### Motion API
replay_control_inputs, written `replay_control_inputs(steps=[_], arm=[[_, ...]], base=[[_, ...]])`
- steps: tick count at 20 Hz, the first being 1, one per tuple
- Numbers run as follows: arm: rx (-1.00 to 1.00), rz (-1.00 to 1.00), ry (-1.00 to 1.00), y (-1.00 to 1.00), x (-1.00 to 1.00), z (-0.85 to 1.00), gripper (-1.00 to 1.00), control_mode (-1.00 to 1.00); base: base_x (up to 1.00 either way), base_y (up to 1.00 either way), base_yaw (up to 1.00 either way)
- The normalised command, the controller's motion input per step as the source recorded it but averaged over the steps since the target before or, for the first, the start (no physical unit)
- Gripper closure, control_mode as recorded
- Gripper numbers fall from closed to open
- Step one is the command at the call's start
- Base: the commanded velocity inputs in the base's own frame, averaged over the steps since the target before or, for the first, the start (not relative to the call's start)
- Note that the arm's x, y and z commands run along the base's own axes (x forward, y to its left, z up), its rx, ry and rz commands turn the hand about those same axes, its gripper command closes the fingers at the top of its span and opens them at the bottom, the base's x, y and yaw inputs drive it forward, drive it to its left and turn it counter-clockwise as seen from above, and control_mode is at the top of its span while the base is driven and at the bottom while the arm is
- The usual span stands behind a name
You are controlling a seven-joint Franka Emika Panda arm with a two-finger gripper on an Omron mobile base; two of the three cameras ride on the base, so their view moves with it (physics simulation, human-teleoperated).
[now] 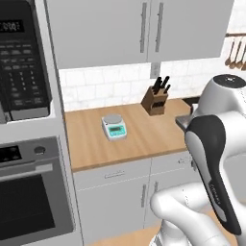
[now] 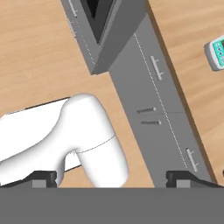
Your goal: Take the meat container that has the chicken drumstick and place it on the second highest rack of the freezer. Then take the vegetable container that has the garlic and cucumber and place it on the highest rack of the freezer.
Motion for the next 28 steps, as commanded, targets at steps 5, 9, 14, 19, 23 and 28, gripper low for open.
replay_control_inputs(steps=[5,9,14,19,23,28], arm=[[0.0,0.0,0.0,0.0,0.0,0.0,-1.0,1.0],[0.0,0.0,0.0,0.0,0.0,0.0,-1.0,1.0],[0.0,0.0,0.0,0.0,0.0,0.0,-1.0,1.0],[0.0,0.0,0.0,0.0,0.0,0.0,-1.0,1.0],[0.0,0.0,0.0,0.0,0.0,0.0,-1.0,1.0],[0.0,0.0,0.0,0.0,0.0,0.0,-1.0,1.0]], base=[[0.53,-0.54,0.0],[0.47,-0.49,0.0],[0.47,-0.31,0.0],[0.46,-0.41,0.0],[0.3,-0.27,0.0],[0.0,0.0,0.0]])
